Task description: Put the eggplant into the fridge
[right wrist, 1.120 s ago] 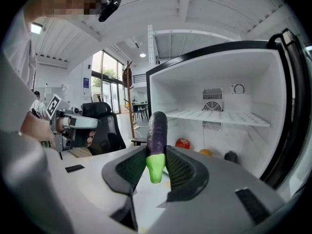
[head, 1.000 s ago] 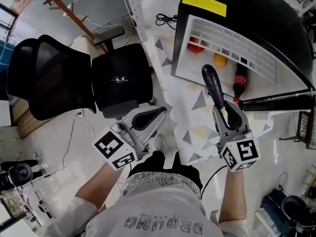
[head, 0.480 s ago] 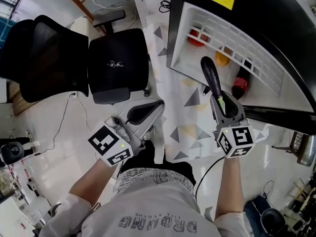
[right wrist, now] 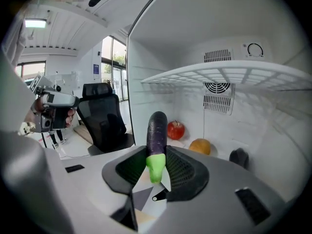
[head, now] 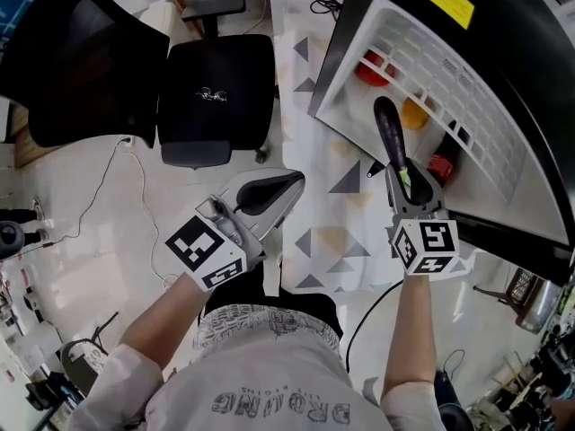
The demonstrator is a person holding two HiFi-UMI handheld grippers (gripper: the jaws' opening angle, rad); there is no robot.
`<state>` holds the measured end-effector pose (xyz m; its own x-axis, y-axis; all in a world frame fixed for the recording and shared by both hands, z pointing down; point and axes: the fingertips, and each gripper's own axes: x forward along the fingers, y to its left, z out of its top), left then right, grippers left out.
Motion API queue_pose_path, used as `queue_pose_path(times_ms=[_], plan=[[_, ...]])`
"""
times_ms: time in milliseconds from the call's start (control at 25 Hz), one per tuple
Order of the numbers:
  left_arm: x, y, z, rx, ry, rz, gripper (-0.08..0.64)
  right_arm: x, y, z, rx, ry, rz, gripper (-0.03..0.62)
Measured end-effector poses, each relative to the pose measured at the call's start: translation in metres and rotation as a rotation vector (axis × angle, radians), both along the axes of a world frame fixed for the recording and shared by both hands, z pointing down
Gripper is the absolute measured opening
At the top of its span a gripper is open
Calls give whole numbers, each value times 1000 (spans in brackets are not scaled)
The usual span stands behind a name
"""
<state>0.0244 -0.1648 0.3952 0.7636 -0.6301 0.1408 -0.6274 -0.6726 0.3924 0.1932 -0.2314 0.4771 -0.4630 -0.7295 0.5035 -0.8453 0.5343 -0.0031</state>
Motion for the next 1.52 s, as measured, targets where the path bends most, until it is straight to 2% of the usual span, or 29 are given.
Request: queue_pose_path(times_ms=[360,880,1520], plan=[[10,-10,19,40,-37,-11,8,2,-28,25,0,65,8,118],[6,-25,40,48,-44,-34,8,1,-57,69,-38,136,66,118],[5,-28,48,33,-55,-43,8,4,-66,100,-72,203,36,118]])
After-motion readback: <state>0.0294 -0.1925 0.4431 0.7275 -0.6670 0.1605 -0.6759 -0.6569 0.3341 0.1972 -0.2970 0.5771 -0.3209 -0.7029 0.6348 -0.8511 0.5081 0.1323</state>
